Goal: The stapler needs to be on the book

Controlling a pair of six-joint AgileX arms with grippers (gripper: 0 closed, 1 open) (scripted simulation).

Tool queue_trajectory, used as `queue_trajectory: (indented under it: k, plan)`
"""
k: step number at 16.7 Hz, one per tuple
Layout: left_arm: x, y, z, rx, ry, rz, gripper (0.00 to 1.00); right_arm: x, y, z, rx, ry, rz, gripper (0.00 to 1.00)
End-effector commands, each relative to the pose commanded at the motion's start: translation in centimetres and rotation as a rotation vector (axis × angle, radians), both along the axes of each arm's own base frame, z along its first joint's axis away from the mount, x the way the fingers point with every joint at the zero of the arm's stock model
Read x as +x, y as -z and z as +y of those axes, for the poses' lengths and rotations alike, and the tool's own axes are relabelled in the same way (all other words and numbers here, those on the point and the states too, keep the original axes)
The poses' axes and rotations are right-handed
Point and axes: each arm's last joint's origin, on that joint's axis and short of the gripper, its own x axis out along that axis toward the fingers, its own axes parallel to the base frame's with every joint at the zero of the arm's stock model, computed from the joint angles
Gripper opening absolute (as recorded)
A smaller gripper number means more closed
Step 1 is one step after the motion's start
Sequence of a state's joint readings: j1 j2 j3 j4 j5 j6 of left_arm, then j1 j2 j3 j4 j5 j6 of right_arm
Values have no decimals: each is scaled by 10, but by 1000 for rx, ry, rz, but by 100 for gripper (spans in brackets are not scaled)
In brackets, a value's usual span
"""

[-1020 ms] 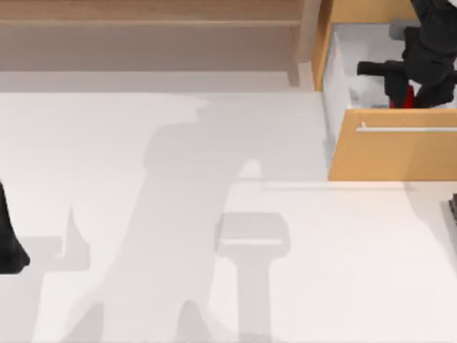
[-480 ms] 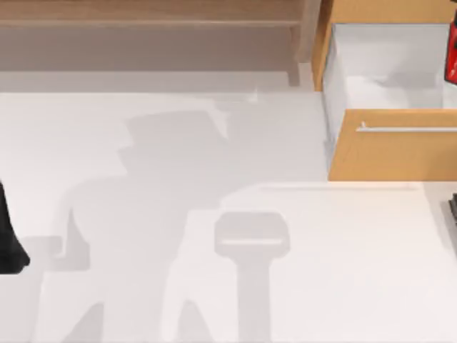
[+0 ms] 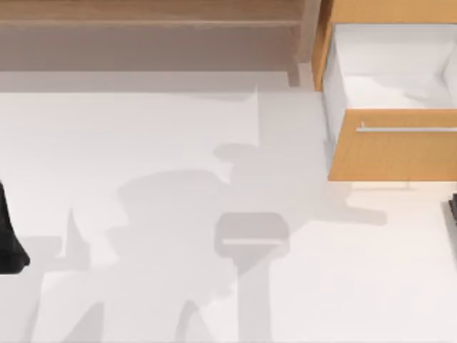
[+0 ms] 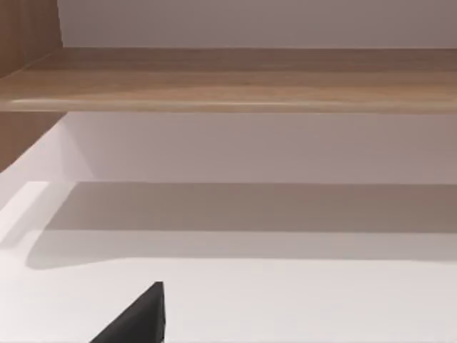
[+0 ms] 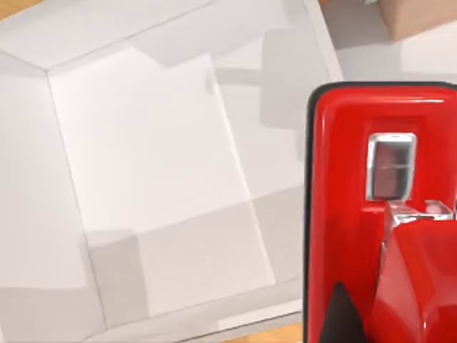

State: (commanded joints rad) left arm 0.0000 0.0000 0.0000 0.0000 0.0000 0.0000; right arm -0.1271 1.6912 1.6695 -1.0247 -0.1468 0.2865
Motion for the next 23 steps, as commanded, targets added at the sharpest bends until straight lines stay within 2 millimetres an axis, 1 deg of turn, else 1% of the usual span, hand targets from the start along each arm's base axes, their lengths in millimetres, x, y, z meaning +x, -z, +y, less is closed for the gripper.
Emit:
queue_trajectory:
  k: [2,4,6,9,13,16,18,23]
  plan:
    - [0,0,0,0,0,0,100,-13,7,-10,-23,-8,13,0]
    - [0,0,0,0,0,0,100,-23,19,-20,-53,-24,39,0]
    - [0,0,0,0,0,0,100,-32,36,-29,-87,-53,80,0]
    - [0,0,0,0,0,0,100,-41,67,-38,-137,-119,163,0]
    - [0,0,0,0,0,0,100,-51,110,-39,-181,-236,299,0]
    - [0,0,0,0,0,0,100,-55,134,-36,-192,-308,381,0]
    - [0,0,0,0,0,0,100,-56,139,-35,-194,-324,400,0]
    - [0,0,0,0,0,0,100,-57,138,-35,-193,-318,396,0]
